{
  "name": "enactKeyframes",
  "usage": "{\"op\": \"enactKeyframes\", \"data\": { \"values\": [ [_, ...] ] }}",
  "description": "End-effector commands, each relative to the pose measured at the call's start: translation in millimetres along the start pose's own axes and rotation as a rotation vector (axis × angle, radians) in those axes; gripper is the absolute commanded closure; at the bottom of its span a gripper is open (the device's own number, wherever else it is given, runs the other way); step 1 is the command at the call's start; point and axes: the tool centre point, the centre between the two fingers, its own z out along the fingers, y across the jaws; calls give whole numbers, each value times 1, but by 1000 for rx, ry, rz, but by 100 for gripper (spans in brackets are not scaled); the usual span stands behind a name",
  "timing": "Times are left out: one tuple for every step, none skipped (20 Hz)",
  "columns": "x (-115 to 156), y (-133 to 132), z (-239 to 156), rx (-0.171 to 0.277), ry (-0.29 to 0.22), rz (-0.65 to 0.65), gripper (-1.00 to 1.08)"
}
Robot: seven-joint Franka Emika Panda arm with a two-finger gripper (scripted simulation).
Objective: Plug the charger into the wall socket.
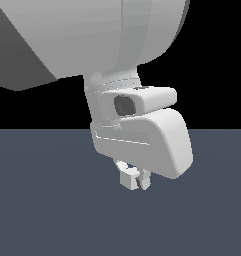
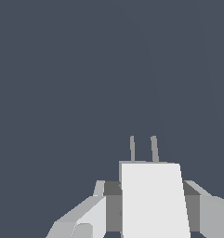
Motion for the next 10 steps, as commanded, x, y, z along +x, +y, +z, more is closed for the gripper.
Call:
{"op": "enactKeyframes", "data": {
  "values": [
    [0,0,0,1,0,-2,108],
    [1,0,0,2,0,-6,108],
    [1,0,-1,3,0,-11,108],
    [2,0,-1,5,1,-17,108],
    [3,0,-2,7,1,-24,108],
    [4,1,-2,10,1,-33,108],
    [5,1,-3,13,1,-43,108],
    [6,1,-4,16,1,-55,108],
    [7,1,-5,20,2,-67,108],
    [9,1,-6,24,2,-81,108]
  ]
}}
